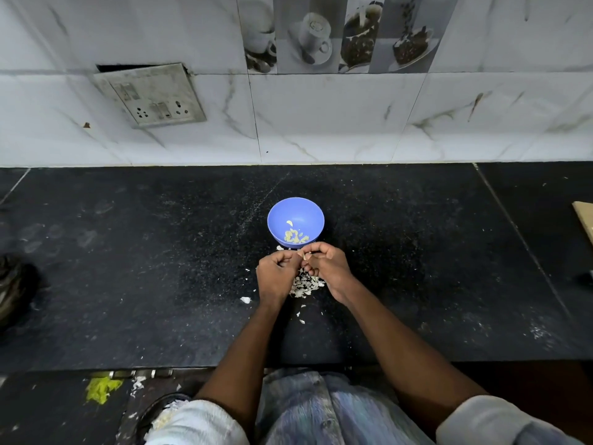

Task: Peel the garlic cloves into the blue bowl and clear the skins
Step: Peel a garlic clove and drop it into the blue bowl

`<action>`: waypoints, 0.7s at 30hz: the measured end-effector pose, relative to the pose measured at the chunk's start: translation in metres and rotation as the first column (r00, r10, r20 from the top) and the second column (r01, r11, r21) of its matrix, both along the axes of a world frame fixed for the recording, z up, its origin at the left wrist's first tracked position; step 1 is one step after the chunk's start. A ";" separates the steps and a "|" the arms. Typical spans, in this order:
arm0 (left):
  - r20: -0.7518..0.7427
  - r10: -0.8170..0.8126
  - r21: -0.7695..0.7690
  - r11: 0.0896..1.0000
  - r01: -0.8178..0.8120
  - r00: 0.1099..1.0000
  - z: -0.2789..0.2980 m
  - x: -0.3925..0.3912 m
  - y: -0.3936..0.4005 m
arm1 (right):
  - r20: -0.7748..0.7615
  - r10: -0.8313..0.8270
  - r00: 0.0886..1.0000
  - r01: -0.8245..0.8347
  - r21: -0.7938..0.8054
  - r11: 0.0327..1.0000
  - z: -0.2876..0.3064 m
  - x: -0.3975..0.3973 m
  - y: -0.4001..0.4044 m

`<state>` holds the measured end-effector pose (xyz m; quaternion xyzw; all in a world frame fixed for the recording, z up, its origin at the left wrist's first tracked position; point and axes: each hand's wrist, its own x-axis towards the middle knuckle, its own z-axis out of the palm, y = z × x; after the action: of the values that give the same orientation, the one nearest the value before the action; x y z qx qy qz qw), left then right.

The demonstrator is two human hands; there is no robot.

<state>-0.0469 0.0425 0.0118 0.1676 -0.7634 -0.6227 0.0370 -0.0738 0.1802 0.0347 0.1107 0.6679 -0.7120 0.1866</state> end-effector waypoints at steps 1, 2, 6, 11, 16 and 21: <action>0.017 0.001 0.004 1.000 -0.001 1.000 0.001 -0.001 -0.002 | -0.015 0.007 1.000 -0.007 -0.001 1.000 0.001 0.001 -0.001; 0.037 -0.003 0.015 1.000 0.003 0.999 0.001 -0.003 -0.004 | -0.027 0.011 1.000 -0.011 -0.010 1.000 0.002 0.003 -0.004; 0.112 0.026 0.025 0.999 -0.029 0.993 -0.004 -0.007 -0.006 | -0.061 -0.005 0.998 0.005 -0.013 1.000 0.003 0.006 -0.011; 0.118 0.097 -0.031 0.995 -0.094 0.988 -0.001 -0.005 -0.001 | -0.013 -0.120 0.993 0.120 -0.025 0.992 -0.002 0.010 -0.019; 0.099 0.059 -0.040 0.998 -0.055 0.993 -0.002 0.000 -0.004 | 0.013 -0.157 0.987 0.157 -0.019 0.987 -0.005 0.010 -0.016; -0.026 -0.056 -0.082 0.995 0.053 0.998 -0.006 0.004 -0.006 | 0.019 -0.127 0.992 0.128 -0.022 0.992 -0.011 0.003 -0.007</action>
<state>-0.0431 0.0365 0.0057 0.1363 -0.7919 -0.5941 0.0375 -0.0711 0.1728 0.0241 0.1571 0.6494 -0.7292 0.1478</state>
